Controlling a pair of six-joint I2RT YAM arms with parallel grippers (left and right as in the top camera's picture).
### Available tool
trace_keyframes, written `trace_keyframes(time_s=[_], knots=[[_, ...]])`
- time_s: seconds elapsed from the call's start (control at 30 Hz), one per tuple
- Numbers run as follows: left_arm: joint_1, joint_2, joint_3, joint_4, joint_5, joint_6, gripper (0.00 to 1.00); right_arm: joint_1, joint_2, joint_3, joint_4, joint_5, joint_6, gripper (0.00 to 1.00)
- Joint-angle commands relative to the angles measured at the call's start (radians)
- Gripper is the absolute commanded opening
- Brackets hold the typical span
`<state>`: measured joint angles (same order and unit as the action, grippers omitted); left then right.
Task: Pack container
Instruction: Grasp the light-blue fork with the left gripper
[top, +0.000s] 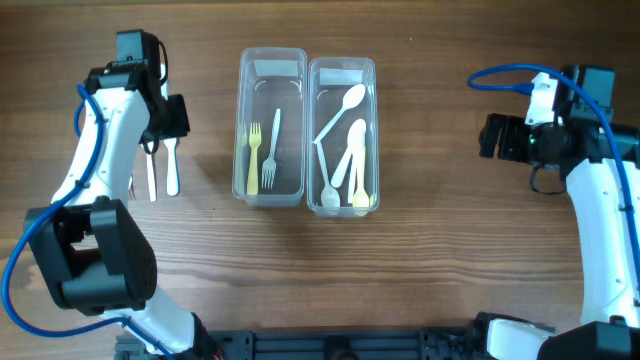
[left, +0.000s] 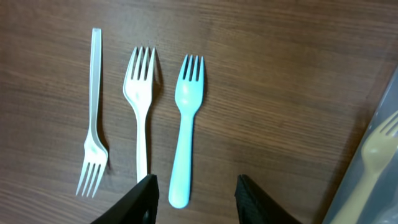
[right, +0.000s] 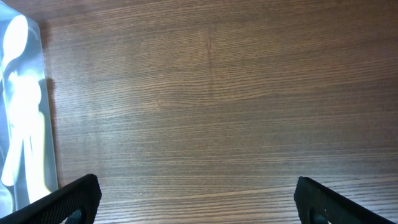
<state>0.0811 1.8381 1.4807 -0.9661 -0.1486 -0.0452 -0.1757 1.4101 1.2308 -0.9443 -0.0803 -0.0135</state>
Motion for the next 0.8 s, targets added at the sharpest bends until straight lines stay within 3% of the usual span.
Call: trace_keyframes(time_s=[0.0,0.3,0.67,0.77], knots=[[0.021,-0.014,-0.031,0.038,0.009,0.015,0.45,0.001,0.002,-0.004,0.003,0.013,-0.01,1.0],[0.048,0.067,-0.09,0.136,0.036,-0.016,0.48,0.001,0.002,-0.004,0.003,0.013,-0.01,1.0],[0.053,0.305,-0.09,0.208,0.037,-0.019,0.47,0.001,0.002,-0.004,0.003,0.013,-0.01,1.0],[0.053,0.319,-0.09,0.211,0.051,-0.019,0.33,0.001,0.002,-0.004,0.003,0.013,-0.01,1.0]])
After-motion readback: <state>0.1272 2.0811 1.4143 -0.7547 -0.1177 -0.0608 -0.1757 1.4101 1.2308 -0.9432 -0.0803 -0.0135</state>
